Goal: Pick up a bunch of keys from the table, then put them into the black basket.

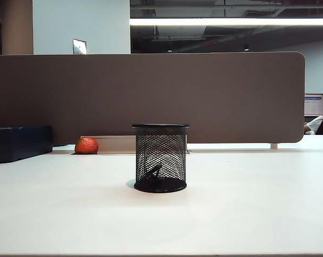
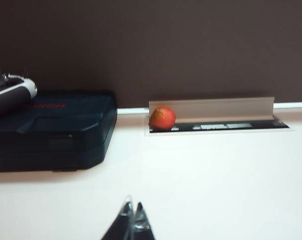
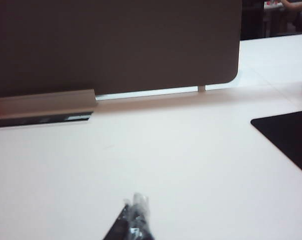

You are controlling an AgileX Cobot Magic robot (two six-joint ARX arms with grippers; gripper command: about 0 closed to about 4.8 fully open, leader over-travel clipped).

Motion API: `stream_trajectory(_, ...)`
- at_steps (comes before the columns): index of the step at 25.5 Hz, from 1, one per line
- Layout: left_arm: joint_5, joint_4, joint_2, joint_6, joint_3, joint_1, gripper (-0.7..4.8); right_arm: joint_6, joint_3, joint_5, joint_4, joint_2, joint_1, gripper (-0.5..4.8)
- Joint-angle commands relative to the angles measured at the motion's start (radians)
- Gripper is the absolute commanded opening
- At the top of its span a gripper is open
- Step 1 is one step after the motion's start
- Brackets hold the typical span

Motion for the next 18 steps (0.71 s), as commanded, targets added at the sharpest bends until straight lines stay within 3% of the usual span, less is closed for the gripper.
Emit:
stream_trajectory(1, -0.003, 0.084, 0.0, -0.006, -0.041, 0.0, -0.06, -0.025, -0.023, 0.008, 0.035, 0.0, 0.002, -0.03)
stream_trajectory(15, -0.011, 0.069, 0.0, -0.006, -0.091, 0.001, -0.05, -0.075, -0.092, 0.026, 0.049, 0.0, 0.002, -0.03)
stream_trajectory(18, -0.011, 0.021, 0.0, -0.006, -0.091, 0.001, -0.05, -0.074, -0.095, 0.026, -0.026, 0.0, 0.001, 0.0)
